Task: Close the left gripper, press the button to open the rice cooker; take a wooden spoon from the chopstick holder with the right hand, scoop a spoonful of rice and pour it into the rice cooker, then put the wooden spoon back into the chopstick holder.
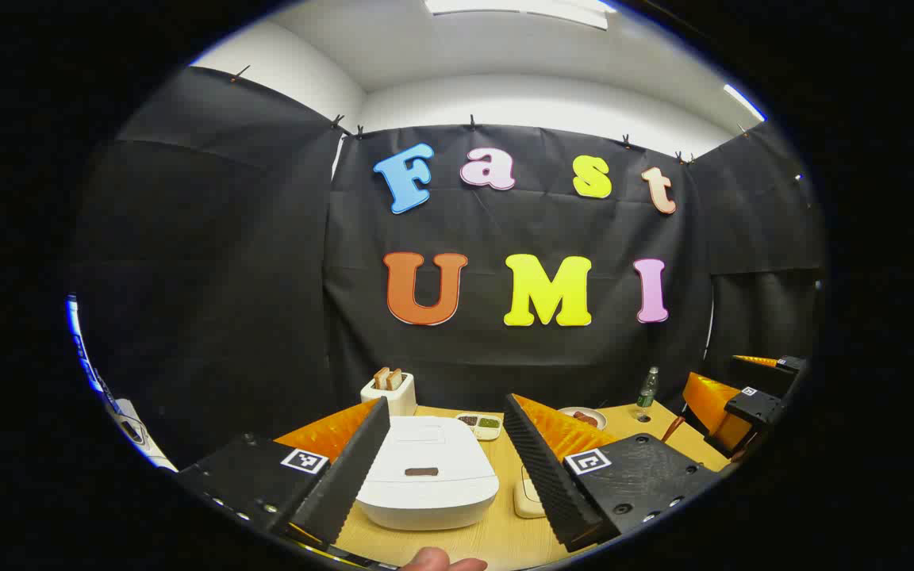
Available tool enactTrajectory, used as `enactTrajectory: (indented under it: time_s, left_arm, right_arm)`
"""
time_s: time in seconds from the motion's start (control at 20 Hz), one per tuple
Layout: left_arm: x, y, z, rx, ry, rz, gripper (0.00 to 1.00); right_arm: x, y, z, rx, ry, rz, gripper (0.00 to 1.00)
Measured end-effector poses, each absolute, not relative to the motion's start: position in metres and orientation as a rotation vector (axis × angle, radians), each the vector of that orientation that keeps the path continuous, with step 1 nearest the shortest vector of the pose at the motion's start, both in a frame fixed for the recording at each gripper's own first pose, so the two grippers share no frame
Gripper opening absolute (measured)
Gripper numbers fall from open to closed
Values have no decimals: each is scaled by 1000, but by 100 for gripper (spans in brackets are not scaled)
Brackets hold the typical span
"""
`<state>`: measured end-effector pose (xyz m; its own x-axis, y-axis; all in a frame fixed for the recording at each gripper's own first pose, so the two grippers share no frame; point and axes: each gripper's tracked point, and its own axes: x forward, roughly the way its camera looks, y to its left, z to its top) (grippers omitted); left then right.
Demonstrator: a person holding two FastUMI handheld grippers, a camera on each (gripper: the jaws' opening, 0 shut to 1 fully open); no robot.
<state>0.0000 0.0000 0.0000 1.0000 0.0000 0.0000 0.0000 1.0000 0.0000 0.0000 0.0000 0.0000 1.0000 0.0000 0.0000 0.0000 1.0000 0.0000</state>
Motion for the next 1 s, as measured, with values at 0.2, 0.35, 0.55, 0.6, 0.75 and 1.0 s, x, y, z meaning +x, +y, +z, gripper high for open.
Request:
enactTrajectory:
  time_s: [0.2,0.35,0.55,0.6,0.75,1.0]
  left_arm:
    - [-1,-1,-1,11,14,-14,93]
    - [-2,-2,-3,15,24,-28,93]
    - [-4,-3,-1,16,25,-44,93]
    - [-5,-4,0,17,25,-47,93]
    - [-7,-7,2,20,21,-58,93]
    - [-4,-16,1,17,17,-72,93]
  right_arm:
    - [-3,-6,1,4,-5,-4,100]
    - [-5,-10,3,16,-19,-3,100]
    - [-7,-21,3,21,-14,-21,100]
    - [-8,-24,3,25,-12,-25,100]
    - [-10,-29,1,43,-6,-36,100]
    - [-14,-39,0,44,-2,-60,100]
